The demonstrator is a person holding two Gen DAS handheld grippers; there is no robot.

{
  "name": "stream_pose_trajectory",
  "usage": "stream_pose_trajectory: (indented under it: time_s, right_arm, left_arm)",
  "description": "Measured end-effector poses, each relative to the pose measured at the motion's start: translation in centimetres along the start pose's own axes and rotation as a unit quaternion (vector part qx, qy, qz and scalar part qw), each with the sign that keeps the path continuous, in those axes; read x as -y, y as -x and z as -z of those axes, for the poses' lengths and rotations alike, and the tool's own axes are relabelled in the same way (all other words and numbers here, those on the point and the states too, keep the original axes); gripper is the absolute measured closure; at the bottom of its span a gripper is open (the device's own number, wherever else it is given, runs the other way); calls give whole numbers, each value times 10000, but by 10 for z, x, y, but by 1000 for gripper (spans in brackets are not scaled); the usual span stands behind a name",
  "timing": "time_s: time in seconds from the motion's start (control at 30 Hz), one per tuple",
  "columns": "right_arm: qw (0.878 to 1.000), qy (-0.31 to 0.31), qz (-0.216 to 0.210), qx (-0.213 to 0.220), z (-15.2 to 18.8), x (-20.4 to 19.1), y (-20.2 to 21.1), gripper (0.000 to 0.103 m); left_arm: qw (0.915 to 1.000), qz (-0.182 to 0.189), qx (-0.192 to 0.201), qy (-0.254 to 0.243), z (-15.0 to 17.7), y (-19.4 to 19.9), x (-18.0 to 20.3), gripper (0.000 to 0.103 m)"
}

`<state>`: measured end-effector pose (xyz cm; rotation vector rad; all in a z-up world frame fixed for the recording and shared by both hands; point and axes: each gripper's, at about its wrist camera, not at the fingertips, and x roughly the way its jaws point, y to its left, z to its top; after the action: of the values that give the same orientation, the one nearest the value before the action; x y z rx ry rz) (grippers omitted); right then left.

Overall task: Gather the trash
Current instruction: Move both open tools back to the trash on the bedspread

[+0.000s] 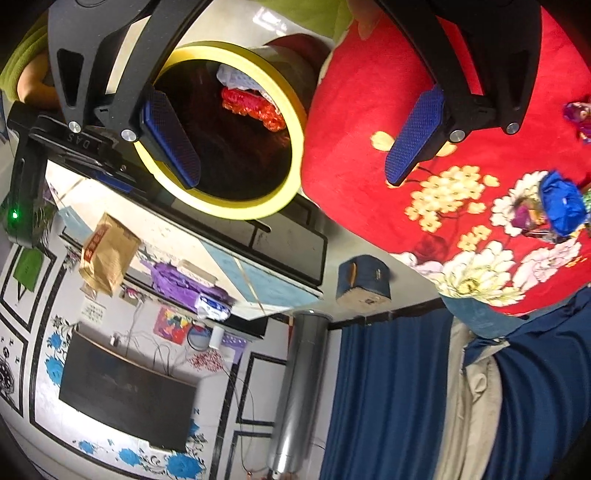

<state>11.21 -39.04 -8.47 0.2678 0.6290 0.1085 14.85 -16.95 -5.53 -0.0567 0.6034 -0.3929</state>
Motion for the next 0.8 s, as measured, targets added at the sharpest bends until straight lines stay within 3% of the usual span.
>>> stream_pose_trajectory:
  time_s: [0.33,0.8]
  right_arm:
    - [9986,371,-231,291,-7,-37,13,31]
    - [9936,888,-616,335,-5,-84,16,28]
  left_arm:
    - [9986,-266,389,249,-8,31,-23,11]
    - [9925,-632,769,713,-13,67,-65,11]
